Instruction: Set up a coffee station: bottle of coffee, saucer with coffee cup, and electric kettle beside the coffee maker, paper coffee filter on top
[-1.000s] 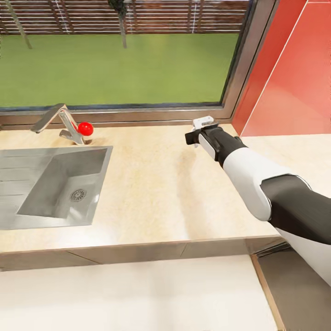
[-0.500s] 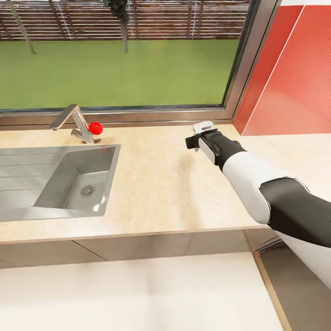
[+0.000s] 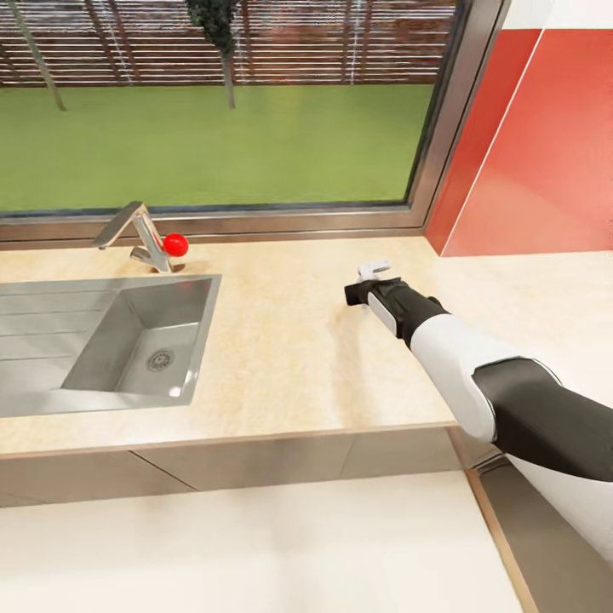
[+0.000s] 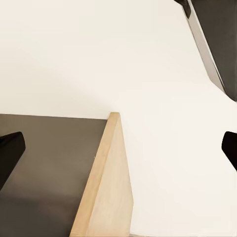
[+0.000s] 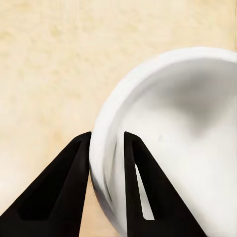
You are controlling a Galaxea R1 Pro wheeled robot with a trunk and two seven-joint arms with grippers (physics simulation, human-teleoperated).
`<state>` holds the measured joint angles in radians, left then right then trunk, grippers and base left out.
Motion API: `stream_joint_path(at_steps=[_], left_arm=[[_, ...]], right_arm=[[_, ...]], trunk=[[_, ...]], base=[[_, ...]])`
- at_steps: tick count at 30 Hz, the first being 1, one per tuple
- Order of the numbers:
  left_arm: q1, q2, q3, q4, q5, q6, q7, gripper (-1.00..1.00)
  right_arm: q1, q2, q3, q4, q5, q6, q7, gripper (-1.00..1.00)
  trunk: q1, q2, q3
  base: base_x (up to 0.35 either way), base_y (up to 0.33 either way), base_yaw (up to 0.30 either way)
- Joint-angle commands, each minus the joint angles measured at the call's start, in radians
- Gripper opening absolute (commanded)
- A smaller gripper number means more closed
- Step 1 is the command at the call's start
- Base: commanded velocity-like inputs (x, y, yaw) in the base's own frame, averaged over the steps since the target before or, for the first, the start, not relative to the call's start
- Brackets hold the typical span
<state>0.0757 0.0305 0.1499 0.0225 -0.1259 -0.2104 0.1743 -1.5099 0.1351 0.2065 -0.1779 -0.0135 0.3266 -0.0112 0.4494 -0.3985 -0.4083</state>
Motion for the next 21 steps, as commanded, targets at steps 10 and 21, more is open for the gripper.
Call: stream_joint_path(at_steps=[10,21], left_arm=[[-0.002,-0.002,0.007,-0.023,-0.011,-0.005,0.004,1.00],[-0.001,-0.001,0.008,-0.033,-0.011,-0.004,0.004,1.00]], right_arm=[[0.001,0.002,0.007,-0.044,-0.001,0.002,0.000,-1.00],[0.003,0.004,0.008,-0.040,0.001,0.003,0.002,-1.00]], trunk=[[0.001,-0.002,0.014],[0.001,-0.002,0.029]], base=[[0.000,0.000,-0.061],[0.000,0.000,0.131]])
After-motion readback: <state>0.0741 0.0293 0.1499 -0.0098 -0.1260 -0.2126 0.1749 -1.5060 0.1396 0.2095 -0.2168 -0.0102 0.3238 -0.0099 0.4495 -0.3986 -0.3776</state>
